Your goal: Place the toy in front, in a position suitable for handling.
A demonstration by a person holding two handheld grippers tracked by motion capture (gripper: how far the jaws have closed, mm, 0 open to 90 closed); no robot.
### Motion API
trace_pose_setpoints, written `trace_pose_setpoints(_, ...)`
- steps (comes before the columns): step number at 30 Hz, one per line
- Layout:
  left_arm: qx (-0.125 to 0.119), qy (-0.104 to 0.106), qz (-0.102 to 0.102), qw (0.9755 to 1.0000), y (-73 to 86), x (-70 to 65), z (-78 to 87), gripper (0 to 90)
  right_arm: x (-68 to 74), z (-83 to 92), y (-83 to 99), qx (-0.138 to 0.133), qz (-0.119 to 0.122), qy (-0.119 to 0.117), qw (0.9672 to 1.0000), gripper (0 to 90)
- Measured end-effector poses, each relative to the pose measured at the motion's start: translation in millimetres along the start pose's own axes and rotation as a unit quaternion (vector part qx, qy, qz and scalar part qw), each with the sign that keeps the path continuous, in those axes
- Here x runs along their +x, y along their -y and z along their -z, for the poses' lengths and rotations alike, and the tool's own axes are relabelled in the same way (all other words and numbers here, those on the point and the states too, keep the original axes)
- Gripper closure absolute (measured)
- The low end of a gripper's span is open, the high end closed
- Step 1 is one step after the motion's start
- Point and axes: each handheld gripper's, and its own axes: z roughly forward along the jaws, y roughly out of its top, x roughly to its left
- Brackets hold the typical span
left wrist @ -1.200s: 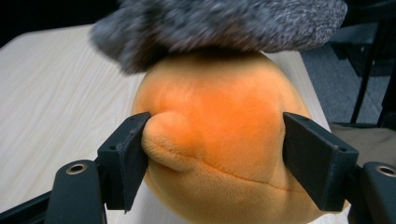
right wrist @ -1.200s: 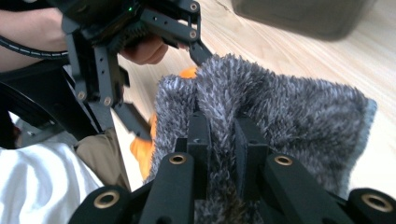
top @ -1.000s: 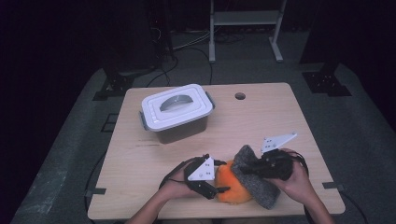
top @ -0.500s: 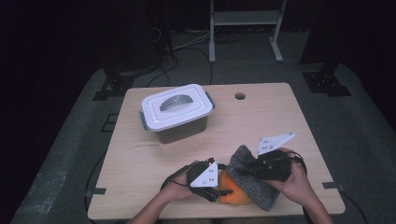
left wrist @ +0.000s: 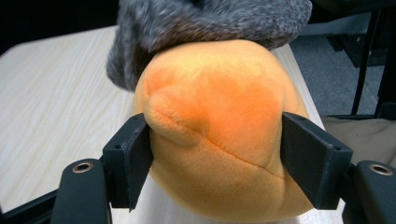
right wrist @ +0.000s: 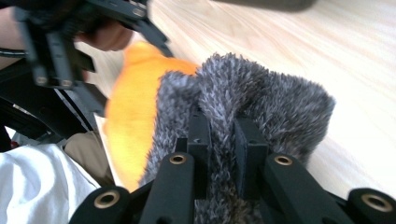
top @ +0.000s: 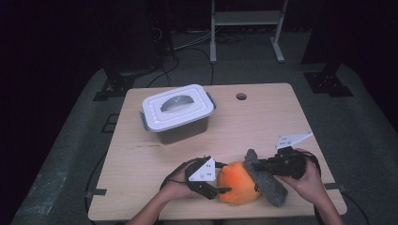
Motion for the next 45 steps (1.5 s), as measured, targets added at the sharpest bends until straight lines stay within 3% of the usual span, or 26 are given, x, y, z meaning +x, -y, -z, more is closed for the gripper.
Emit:
trace_pose_setpoints(4, 0.011, -0.003, 0.03, 0.9995, 5.7, 8.0, 1.9, 28.9, 17.6, -2.0, -10.2, -0.006, 0.031, -0.012, 0.9994, 78.2)
trace_pose_setpoints(7, 0.015, -0.008, 0.046, 0.9988, 10.5, 12.9, 3.3, 28.9, 30.8, -10.0, -14.2, 0.006, 0.052, -0.023, 0.9984, 78.1)
trace_pose_setpoints(10, 0.008, -0.011, 0.061, 0.9981, 14.2, 15.9, 3.4, 28.7, 34.4, -17.3, -13.8, 0.022, 0.062, -0.02, 0.9976, 78.0)
trace_pose_setpoints(18, -0.041, -0.038, 0.034, 0.9979, 8.9, 14.5, 12.7, 21.3, 11.4, -14.1, -2.8, 0.003, 0.032, 0.003, 0.9995, 78.0)
trace_pose_setpoints(21, -0.042, -0.016, 0.022, 0.9988, 8.6, 12.2, 11.9, 31.3, 4.5, -10.6, -0.1, -0.006, 0.023, 0.016, 0.9996, 77.9)
trace_pose_setpoints(23, -0.038, -0.014, 0.018, 0.999, 7.1, 10.5, 8.8, 37.3, 3.0, -9.6, 0.7, -0.009, 0.019, 0.019, 0.9996, 77.8)
trace_pose_setpoints(27, -0.032, -0.028, 0.027, 0.9987, 4.2, 10.9, 4.6, 40.6, 15.4, -3.7, -7.3, -0.01, 0.039, 0.035, 0.9985, 78.4)
trace_pose_setpoints(28, -0.032, -0.033, 0.035, 0.9983, 3.4, 10.9, 3.4, 40.6, 22.5, -1.2, -11.9, -0.017, 0.051, 0.032, 0.998, 78.4)
trace_pose_setpoints(29, -0.031, -0.041, 0.056, 0.9971, 1.7, 10.5, 1.0, 40.5, 28.7, -0.5, -15.7, -0.02, 0.061, 0.03, 0.9975, 78.4)
trace_pose_setpoints(31, -0.033, -0.044, 0.071, 0.996, -1.0, 8.9, -1.5, 40.1, 38.8, -3.7, -20.9, -0.013, 0.082, 0.029, 0.9962, 78.4)
trace_pose_setpoints(33, -0.025, -0.05, 0.063, 0.9964, -3.1, 6.5, -3.0, 39.6, 45.7, -14.7, -22.2, 0.009, 0.097, 0.033, 0.9947, 78.4)
trace_pose_setpoints(36, -0.018, -0.052, 0.06, 0.9967, -1.6, 6.0, -3.2, 39.5, 42.4, -25.1, -17.1, 0.023, 0.096, 0.029, 0.9947, 78.4)
trace_pose_setpoints(41, -0.022, -0.049, 0.067, 0.9963, 1.0, 8.7, -3.1, 39.4, 32.6, -14.3, -11.9, 0.023, 0.087, 0.045, 0.9949, 78.4)
trace_pose_setpoints(45, -0.021, -0.06, 0.068, 0.9957, 3.4, 8.3, -5.0, 38.9, 28.6, -7.9, -8.0, 0.021, 0.077, 0.052, 0.9955, 78.3)
